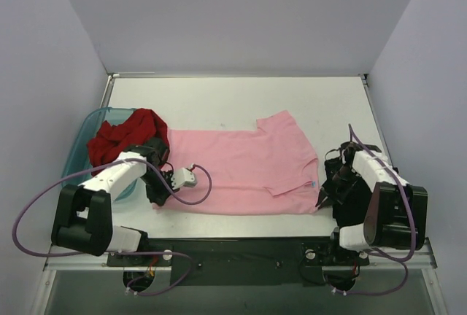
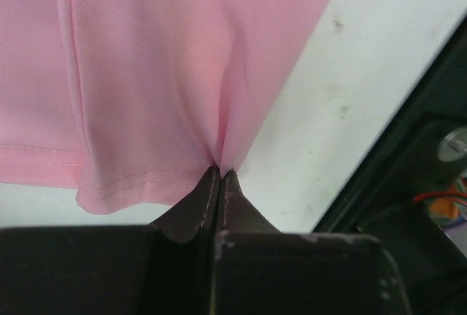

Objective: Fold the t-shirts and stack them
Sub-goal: Fold the flattened tshirt in 1/3 of the way, then grap the side of the flattened tshirt furthest away from the robot with both arms

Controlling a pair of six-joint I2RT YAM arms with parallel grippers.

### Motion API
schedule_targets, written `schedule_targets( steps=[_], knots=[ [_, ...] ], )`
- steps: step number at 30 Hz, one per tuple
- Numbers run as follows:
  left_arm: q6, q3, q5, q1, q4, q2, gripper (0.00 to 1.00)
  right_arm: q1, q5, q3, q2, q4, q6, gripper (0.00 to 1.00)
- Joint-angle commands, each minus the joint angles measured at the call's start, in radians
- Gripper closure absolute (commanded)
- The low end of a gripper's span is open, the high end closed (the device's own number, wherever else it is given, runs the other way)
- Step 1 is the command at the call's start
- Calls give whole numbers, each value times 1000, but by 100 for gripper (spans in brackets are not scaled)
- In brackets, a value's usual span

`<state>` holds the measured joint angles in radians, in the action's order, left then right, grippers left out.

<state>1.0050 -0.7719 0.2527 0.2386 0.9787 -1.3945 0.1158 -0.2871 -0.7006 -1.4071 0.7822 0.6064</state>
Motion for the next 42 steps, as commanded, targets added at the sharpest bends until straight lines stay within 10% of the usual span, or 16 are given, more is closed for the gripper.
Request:
schedule_targets(
  steps=[1, 5, 8, 12, 27, 42],
  knots=[
    [41, -47, 79, 40, 201, 43, 100, 10, -47, -51, 54, 215, -3, 100],
    [52, -67, 51, 85, 239, 20, 99, 18, -34, -28, 108, 279, -19, 100],
    [76, -90, 20, 96, 296, 3, 62, 44, -20, -5, 158, 302, -28, 98],
    [29, -133, -95, 96, 235, -17, 43, 67, -63, -49, 114, 307, -66, 55],
    [-330, -1105, 250, -147, 163, -578, 40, -139, 129, -1075, -452, 272, -310, 44],
    [-197, -1360, 135, -147, 236, -945, 36, -197, 143, -1538, -1049, 124, -382, 45]
  ],
)
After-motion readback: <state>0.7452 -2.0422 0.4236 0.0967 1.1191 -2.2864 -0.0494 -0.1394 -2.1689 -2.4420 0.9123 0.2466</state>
